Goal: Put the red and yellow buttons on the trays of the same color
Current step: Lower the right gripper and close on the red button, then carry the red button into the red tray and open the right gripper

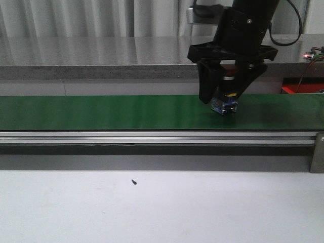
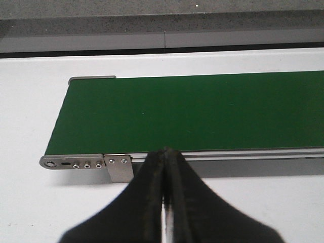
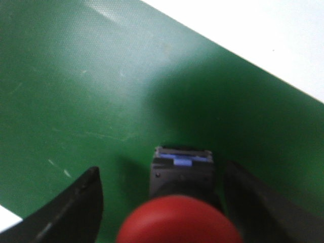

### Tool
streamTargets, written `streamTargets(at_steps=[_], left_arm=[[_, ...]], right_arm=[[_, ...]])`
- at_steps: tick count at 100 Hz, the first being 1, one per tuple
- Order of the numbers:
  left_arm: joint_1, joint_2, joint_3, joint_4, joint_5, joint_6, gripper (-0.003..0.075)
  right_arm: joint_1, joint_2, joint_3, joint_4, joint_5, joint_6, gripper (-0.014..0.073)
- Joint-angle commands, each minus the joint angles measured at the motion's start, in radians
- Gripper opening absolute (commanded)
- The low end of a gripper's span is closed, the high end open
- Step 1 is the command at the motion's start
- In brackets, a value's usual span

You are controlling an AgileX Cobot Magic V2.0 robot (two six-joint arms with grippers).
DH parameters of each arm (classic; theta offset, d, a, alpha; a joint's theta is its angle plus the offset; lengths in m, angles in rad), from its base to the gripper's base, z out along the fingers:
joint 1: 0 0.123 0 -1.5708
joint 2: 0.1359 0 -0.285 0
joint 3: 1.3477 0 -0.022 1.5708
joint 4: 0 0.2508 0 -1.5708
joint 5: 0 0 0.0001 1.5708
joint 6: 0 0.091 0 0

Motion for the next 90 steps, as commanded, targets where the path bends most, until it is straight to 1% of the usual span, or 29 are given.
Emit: streamTargets(at_steps=[1,12,14,19,35,49,56,60,75,90], left_arm=[[-0.007,0.001,-0.027,-0.02,-0.07,-0.001,-0.002],[-0.007,0.001,-0.027,-0.02,-0.07,-0.001,-0.002],[-0.007,0.001,-0.027,-0.02,-0.07,-0.001,-0.002],[-0.007,0.001,-0.027,-0.02,-0.07,-0.001,-0.002],[-0.007,0.001,-0.027,-0.02,-0.07,-0.001,-0.002],[-0.007,0.001,-0.027,-0.02,-0.07,-0.001,-0.002],[-0.007,0.001,-0.027,-0.02,-0.07,-0.001,-0.002],[-0.007,0.001,-0.027,-0.02,-0.07,-0.001,-0.002],[-0.007,0.001,-0.027,-0.02,-0.07,-0.001,-0.002],[-0.007,0.001,-0.027,-0.02,-0.07,-0.001,-0.002]], right_arm=[[-0.001,-0.05,-0.022,-0.002,-0.029,0.001,0.042],[-0.006,-0.05,-0.022,-0.01,-0.03,0.017,0.0221],[-0.006,-0.05,-0.022,-0.011,-0.03,0.018,0.0194],[-0.006,-0.053,-0.022,-0.012,-0.032,0.019,0.0157],[-0.021,-0.086,-0.022,-0.039,-0.07,0.019,0.0155],[-0.091,-0.157,-0.025,-0.041,-0.102,0.019,0.0155],[-0.148,-0.188,-0.026,-0.041,-0.108,0.018,0.0155],[-0.198,-0.199,-0.032,-0.041,-0.101,0.018,0.0155],[-0.354,-0.196,-0.085,-0.041,-0.023,0.018,0.0155],[-0.499,-0.196,-0.109,-0.04,-0.016,0.018,0.0155]])
